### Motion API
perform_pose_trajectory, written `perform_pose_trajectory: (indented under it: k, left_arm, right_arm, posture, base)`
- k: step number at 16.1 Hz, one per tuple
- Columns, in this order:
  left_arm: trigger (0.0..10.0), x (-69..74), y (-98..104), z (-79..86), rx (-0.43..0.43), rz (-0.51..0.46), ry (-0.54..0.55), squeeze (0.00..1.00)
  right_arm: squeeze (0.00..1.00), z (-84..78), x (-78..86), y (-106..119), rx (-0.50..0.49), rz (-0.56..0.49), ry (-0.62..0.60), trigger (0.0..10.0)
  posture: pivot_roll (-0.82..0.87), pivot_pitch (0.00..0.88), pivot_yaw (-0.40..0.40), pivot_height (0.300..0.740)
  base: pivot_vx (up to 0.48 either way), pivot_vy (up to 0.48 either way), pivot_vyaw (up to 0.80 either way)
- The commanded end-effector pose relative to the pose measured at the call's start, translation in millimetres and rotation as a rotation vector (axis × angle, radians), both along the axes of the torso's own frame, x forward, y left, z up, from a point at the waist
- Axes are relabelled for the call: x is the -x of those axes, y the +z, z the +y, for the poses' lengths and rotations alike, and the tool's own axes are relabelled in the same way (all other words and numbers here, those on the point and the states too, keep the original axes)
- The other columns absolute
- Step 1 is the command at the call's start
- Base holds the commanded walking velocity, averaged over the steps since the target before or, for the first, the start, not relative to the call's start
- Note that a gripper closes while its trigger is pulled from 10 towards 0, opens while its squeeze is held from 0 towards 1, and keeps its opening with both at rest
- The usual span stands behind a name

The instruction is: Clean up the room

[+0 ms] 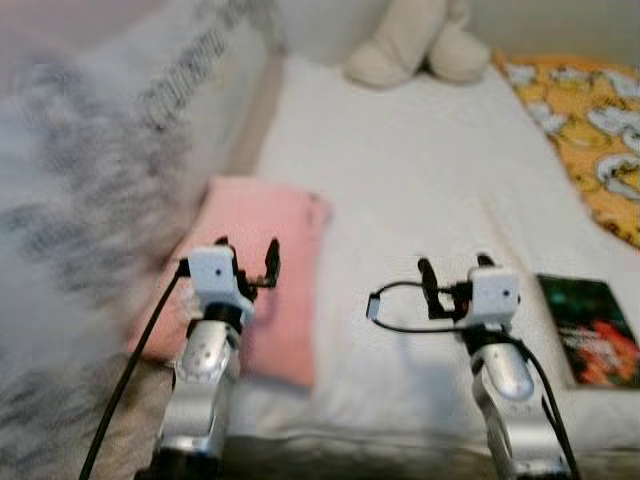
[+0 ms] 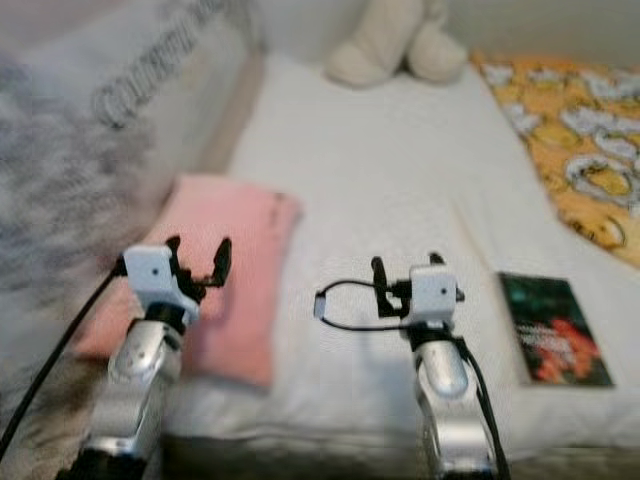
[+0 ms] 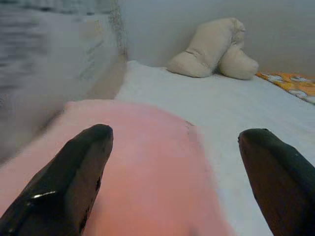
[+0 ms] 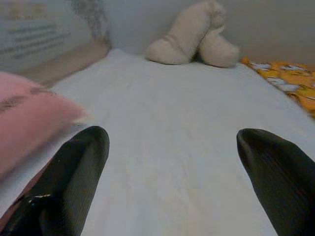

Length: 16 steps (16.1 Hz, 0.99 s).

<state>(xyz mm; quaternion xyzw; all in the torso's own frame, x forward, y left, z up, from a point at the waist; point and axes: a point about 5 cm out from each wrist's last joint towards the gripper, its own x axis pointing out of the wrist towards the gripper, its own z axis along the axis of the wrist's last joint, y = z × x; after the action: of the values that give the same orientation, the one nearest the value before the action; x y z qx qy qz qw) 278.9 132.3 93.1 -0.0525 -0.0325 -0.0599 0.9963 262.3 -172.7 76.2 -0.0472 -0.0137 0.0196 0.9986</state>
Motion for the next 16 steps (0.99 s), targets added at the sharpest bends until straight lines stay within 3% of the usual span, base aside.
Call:
perform_pose_trajectory:
  k: [1, 7, 8, 10, 11, 12, 14, 16]
  left_arm:
    - [10.0, -2.7, 6.7, -9.7, 0.006, -0.029, -0.035, 0.0]
    - [10.0, -0.8, 5.8, -9.1, 0.007, -0.046, -0.028, 0.0]
    - [10.0, 3.2, 5.7, -1.8, 0.006, -0.051, -0.001, 0.0]
    - [10.0, 29.9, 2.5, 7.0, -0.061, -0.041, -0.046, 0.0]
    - [10.0, 41.3, -2.3, 10.4, -0.083, -0.015, -0.081, 0.0]
    - [10.0, 45.0, -4.4, 12.6, -0.088, -0.003, -0.09, 0.0]
    - [10.0, 48.8, -7.8, 11.6, -0.105, 0.004, -0.125, 0.0]
    - [10.0, 39.4, 4.0, -0.4, -0.085, -0.051, -0.144, 0.0]
  right_arm:
    - [0.0, -10.3, 0.0, 0.6, 0.009, -0.004, -0.031, 10.0]
    - [0.0, -12.6, 1.8, -0.7, 0.017, -0.005, -0.032, 10.0]
    - [0.0, -14.6, 5.7, 2.9, 0.018, -0.02, -0.035, 10.0]
    - [0.0, -23.3, 39.4, 3.3, 0.054, -0.011, 0.009, 10.0]
    - [0.0, -31.7, 55.2, -4.9, 0.058, 0.045, 0.008, 10.0]
    - [0.0, -35.1, 60.2, -9.6, 0.058, 0.073, 0.0, 10.0]
    - [0.0, -36.1, 59.4, -14.6, 0.054, 0.083, -0.011, 10.0]
    - [0.0, -26.5, 37.6, -4.1, 0.037, 0.024, -0.018, 10.0]
  posture:
    - [-0.14, 0.0, 0.046, 0.74]
    - [-0.16, 0.0, 0.048, 0.74]
    - [-0.16, 0.0, 0.044, 0.74]
    - [-0.16, 0.0, 0.038, 0.74]
    - [-0.17, 0.0, 0.04, 0.74]
    - [-0.17, 0.0, 0.04, 0.74]
    - [-0.16, 0.0, 0.043, 0.74]
    - [-0.16, 0.0, 0.038, 0.74]
  base:
    - [0.244, -0.409, 0.0]
    - [0.246, -0.409, 0.0]
    - [0.281, -0.386, 0.0]
    - [0.311, -0.349, 0.0]
    - [0.315, -0.345, 0.0]
    - [0.311, -0.319, 0.0]
    - [0.304, -0.319, 0.0]
    - [0.0, -0.426, 0.0]
